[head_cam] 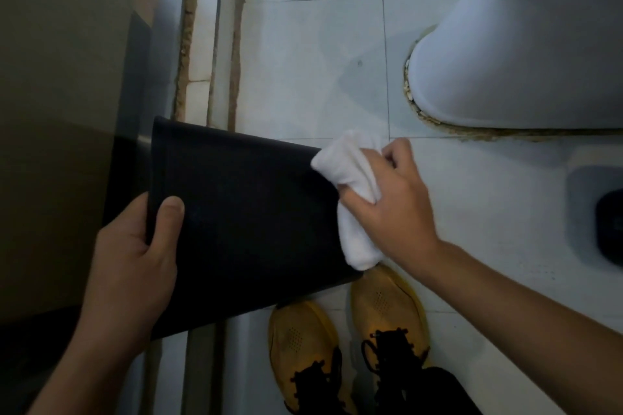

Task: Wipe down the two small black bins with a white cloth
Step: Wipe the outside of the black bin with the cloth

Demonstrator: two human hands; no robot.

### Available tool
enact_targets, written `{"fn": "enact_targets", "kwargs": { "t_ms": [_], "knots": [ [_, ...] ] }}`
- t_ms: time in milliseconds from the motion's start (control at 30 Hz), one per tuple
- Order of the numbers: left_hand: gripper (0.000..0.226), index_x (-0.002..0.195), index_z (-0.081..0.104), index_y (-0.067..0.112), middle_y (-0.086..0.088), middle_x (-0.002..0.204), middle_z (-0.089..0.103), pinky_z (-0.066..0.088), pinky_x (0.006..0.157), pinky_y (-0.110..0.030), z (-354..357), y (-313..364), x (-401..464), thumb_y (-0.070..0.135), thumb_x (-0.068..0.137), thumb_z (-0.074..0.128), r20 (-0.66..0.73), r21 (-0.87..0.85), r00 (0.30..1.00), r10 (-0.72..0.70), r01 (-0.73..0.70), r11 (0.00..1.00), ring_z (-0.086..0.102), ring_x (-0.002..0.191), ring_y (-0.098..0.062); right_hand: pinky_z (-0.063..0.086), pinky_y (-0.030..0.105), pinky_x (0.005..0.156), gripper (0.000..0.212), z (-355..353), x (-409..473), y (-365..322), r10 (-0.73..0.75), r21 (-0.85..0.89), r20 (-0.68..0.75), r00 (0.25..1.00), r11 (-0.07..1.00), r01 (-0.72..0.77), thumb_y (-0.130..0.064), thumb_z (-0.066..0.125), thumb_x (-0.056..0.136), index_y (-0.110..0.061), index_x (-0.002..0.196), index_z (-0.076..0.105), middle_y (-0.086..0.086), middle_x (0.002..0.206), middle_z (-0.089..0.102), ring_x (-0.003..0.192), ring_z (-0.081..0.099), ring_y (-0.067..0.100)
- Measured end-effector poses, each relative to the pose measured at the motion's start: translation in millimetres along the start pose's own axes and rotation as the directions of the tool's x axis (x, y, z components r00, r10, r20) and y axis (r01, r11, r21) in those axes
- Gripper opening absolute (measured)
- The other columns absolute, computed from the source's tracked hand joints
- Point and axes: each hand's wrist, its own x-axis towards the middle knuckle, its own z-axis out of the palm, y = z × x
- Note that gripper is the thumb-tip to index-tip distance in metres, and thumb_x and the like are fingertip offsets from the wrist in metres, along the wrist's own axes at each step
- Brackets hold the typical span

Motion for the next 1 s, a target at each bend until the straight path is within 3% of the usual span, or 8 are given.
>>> {"fn": "enact_targets", "kwargs": {
  "t_ms": [167, 333, 433, 500, 600, 700, 800, 1000],
  "knots": [
    [0.027, 0.08, 0.062, 0.043, 0.002, 0.085, 0.065, 0.056, 0.069, -0.058, 1.1, -0.9, 0.6, 0.041, 0.098, 0.042, -0.025, 0.021, 1.0, 0.002, -0.002, 1.0, 0.066, 0.081, -0.024, 0.042, 0.026, 0.063, 0.058, 11.3, 3.9, -13.0, 0.081, -0.135, 0.068, 0.994, 0.988, -0.071, -0.053, 0.048, 0.079, -0.028, 0.131, 0.058, -0.004, 0.103, 0.034, 0.079, 0.047, 0.015],
    [0.027, 0.08, 0.062, 0.042, 0.001, 0.086, 0.065, 0.055, 0.071, -0.059, 0.1, -0.3, 2.2, 0.042, 0.097, 0.042, -0.024, 0.015, 1.0, -0.017, 0.017, 1.0, 0.065, 0.081, -0.026, 0.038, 0.019, 0.068, 0.064, -19.3, -39.1, -25.7, 0.129, -0.159, 0.208, 0.97, 0.983, -0.097, -0.06, 0.044, 0.074, -0.028, 0.128, 0.056, -0.009, 0.103, 0.036, 0.08, 0.05, 0.01],
    [0.026, 0.081, 0.062, 0.035, -0.001, 0.086, 0.064, 0.055, 0.071, -0.055, -0.3, -1.7, 6.8, 0.041, 0.097, 0.042, -0.005, 0.014, 0.999, -0.04, 0.04, 0.999, 0.064, 0.082, -0.028, 0.036, 0.006, 0.065, 0.044, -43.8, -76.3, -25.7, 0.149, -0.067, 0.333, 0.931, 0.989, -0.134, -0.059, 0.047, 0.07, -0.033, 0.102, 0.064, -0.021, 0.091, 0.037, 0.072, 0.048, -0.001],
    [0.026, 0.082, 0.06, 0.028, -0.001, 0.085, 0.064, 0.054, 0.067, -0.047, -0.1, -3.2, 7.4, 0.037, 0.098, 0.043, 0.008, -0.002, 0.999, -0.035, 0.035, 0.999, 0.063, 0.081, -0.026, 0.035, 0.0, 0.067, 0.026, -53.4, -90.8, -19.3, 0.153, 0.038, 0.263, 0.952, 0.985, -0.169, -0.05, 0.053, 0.07, -0.031, 0.084, 0.063, -0.021, 0.083, 0.036, 0.067, 0.047, -0.004],
    [0.025, 0.083, 0.061, 0.03, 0.003, 0.084, 0.065, 0.052, 0.067, -0.042, -0.2, -6.7, 7.4, 0.037, 0.098, 0.042, 0.01, -0.038, 1.0, -0.021, 0.022, 0.999, 0.063, 0.081, -0.019, 0.038, 0.003, 0.067, 0.016, -54.8, -92.7, -17.8, 0.191, 0.158, 0.184, 0.964, 0.962, -0.221, -0.05, 0.058, 0.073, -0.044, 0.087, 0.053, -0.019, 0.091, 0.041, 0.076, 0.054, -0.005],
    [0.027, 0.086, 0.065, 0.037, 0.015, 0.087, 0.068, 0.05, 0.066, -0.034, 0.5, -6.6, 7.8, 0.038, 0.099, 0.041, 0.013, -0.066, 1.0, 0.013, -0.012, 0.998, 0.065, 0.079, -0.005, 0.04, 0.003, 0.073, 0.036, -46.8, -76.2, -31.7, 0.094, 0.184, 0.109, 0.99, 0.977, -0.113, -0.047, 0.064, 0.074, -0.049, 0.109, 0.053, -0.024, 0.106, 0.044, 0.092, 0.052, -0.01],
    [0.03, 0.087, 0.066, 0.032, 0.014, 0.084, 0.07, 0.049, 0.062, -0.025, -2.1, -10.3, 10.4, 0.035, 0.1, 0.039, 0.033, -0.086, 0.999, 0.027, -0.024, 0.996, 0.066, 0.074, -0.002, 0.046, 0.019, 0.07, 0.066, -29.5, -67.0, -58.6, -0.16, 0.173, 0.187, 0.969, 0.977, 0.128, -0.044, 0.068, 0.074, -0.04, 0.137, 0.05, -0.004, 0.113, 0.039, 0.087, 0.05, 0.006],
    [0.042, 0.077, 0.064, 0.02, 0.016, 0.059, 0.068, 0.042, 0.043, -0.005, -3.1, -8.3, 7.1, 0.041, 0.099, 0.034, 0.079, -0.208, 0.991, -0.106, 0.12, 0.971, 0.063, 0.055, 0.004, 0.052, 0.035, 0.078, 0.053, 24.0, -68.8, -102.4, -0.512, 0.118, 0.064, 0.857, 0.856, 0.503, -0.048, 0.063, 0.094, -0.037, 0.141, 0.043, -0.002, 0.105, 0.055, 0.089, 0.057, 0.013]
  ]
}}
